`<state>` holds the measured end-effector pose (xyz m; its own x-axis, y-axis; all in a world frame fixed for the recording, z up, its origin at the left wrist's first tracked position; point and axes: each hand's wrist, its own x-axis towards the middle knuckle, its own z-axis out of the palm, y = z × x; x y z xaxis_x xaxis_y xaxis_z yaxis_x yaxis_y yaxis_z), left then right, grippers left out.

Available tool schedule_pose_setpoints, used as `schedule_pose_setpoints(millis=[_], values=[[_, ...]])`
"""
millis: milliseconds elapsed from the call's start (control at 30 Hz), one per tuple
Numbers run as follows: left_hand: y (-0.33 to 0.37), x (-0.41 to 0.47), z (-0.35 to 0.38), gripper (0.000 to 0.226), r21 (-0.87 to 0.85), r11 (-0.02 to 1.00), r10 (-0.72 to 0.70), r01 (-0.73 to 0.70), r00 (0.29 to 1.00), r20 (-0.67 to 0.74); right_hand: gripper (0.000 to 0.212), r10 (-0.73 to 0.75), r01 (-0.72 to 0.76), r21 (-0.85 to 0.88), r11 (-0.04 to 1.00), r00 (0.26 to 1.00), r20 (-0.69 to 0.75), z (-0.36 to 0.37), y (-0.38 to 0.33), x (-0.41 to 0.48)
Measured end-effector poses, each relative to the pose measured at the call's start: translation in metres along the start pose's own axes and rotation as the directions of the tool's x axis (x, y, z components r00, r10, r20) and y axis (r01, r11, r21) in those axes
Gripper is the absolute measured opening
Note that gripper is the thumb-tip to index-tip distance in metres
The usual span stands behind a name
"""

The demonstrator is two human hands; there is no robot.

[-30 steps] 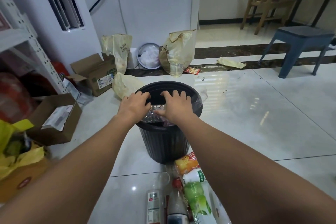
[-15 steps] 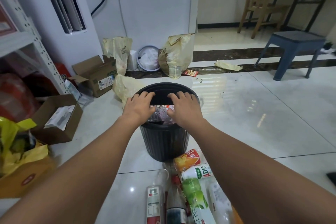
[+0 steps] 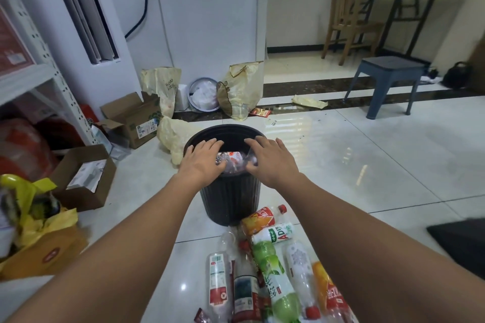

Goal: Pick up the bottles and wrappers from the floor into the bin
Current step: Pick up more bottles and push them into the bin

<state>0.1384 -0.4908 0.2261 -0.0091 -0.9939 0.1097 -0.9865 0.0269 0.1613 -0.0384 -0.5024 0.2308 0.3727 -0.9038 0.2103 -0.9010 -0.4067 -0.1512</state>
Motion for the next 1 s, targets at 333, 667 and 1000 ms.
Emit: schedule_pose_setpoints(millis=[333,667,1000], values=[[0.022,-0.052,-0.014,0.060,0.042,0.997,-0.060,0.060,0.998,0.008,0.058,-0.070,0.072,0.056,0.996,0.997,-0.043,-0.022,-0.007,-0.044],[0.067,-0.105,-0.020,0.058,0.039,0.986,-0.158,0.161,0.985,-0.072,0.061,-0.125,0.129,0.077,0.989,0.991,-0.056,-0.017,-0.006,-0.081],[0.066,-0.131,-0.014,0.056,0.061,0.976,-0.203,0.208,0.976,-0.081,0.058,-0.112,0.119,0.064,0.991,0.989,-0.097,-0.019,-0.015,-0.104]])
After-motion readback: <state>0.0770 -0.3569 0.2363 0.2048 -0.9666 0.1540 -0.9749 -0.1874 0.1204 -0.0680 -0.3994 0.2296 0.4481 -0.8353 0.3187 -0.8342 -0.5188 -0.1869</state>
